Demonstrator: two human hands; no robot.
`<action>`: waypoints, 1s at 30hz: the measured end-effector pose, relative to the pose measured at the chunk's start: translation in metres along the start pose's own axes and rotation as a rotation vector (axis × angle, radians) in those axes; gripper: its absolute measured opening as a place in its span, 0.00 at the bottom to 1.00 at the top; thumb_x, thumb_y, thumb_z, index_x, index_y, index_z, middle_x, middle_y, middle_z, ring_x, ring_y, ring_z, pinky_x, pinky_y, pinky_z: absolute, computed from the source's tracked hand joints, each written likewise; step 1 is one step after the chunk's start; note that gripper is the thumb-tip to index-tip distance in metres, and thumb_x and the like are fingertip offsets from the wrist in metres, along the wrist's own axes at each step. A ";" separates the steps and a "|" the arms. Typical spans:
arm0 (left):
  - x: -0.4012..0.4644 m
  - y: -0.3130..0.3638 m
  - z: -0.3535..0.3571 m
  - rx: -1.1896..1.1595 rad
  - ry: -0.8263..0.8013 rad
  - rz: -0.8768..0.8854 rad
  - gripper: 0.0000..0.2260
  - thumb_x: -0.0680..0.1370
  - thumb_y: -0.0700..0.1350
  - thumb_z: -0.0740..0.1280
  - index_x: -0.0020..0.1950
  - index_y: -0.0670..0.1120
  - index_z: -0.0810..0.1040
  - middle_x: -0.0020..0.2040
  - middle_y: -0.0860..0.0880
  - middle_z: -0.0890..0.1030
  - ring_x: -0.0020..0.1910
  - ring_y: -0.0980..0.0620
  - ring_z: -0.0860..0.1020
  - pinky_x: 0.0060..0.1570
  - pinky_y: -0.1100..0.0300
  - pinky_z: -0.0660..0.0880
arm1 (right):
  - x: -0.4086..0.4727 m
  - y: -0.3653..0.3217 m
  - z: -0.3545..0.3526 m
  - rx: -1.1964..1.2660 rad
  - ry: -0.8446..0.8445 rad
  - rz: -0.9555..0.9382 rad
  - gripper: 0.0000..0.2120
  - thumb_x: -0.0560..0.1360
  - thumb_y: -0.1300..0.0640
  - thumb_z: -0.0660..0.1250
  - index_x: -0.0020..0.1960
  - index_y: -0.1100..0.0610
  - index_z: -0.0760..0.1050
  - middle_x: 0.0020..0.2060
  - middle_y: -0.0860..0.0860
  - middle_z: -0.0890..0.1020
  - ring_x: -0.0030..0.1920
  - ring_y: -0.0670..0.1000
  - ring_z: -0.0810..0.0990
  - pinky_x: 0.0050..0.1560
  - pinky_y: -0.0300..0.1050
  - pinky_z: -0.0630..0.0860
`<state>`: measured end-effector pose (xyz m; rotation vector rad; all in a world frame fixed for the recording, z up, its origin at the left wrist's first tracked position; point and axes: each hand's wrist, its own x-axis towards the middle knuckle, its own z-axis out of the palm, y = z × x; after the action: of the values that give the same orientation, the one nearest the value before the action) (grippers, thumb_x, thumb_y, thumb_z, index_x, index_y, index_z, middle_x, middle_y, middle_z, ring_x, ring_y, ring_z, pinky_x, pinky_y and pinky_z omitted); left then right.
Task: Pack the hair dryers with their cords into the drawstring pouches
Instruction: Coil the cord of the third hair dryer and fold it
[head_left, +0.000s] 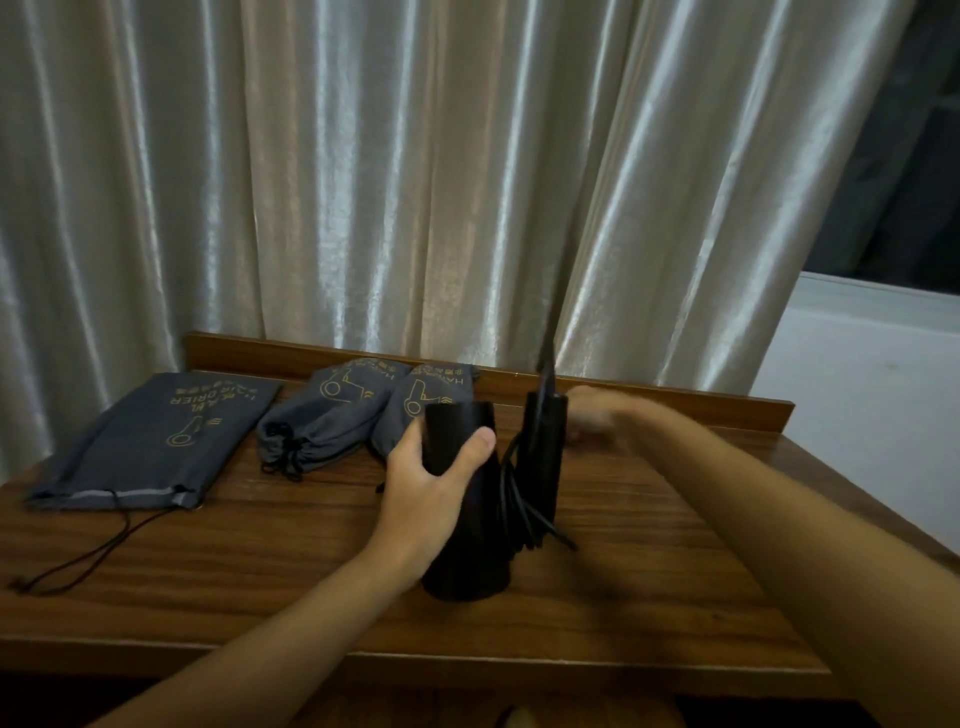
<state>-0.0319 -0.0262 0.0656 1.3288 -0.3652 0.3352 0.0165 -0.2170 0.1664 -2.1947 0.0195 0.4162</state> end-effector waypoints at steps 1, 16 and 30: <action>0.002 0.001 -0.001 -0.055 0.040 -0.040 0.16 0.68 0.59 0.73 0.52 0.55 0.81 0.48 0.52 0.84 0.46 0.54 0.83 0.39 0.65 0.78 | 0.002 0.010 0.006 0.041 -0.009 0.003 0.15 0.82 0.56 0.59 0.59 0.66 0.77 0.50 0.62 0.83 0.41 0.51 0.82 0.46 0.43 0.79; 0.019 -0.009 -0.023 0.080 0.298 -0.153 0.15 0.71 0.57 0.72 0.53 0.52 0.77 0.47 0.51 0.82 0.43 0.55 0.82 0.41 0.56 0.79 | -0.043 0.031 0.019 0.008 0.120 -0.376 0.07 0.80 0.54 0.65 0.57 0.53 0.73 0.37 0.55 0.83 0.32 0.53 0.80 0.32 0.46 0.76; 0.010 -0.013 -0.013 0.147 0.246 -0.116 0.17 0.70 0.57 0.73 0.54 0.52 0.77 0.48 0.51 0.82 0.46 0.53 0.82 0.45 0.54 0.80 | -0.031 0.021 0.043 0.325 0.259 -0.665 0.09 0.77 0.55 0.69 0.52 0.60 0.82 0.41 0.57 0.86 0.34 0.48 0.81 0.31 0.34 0.73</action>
<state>-0.0162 -0.0160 0.0558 1.4274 -0.0578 0.4290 -0.0284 -0.2007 0.1357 -1.7865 -0.4574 -0.2325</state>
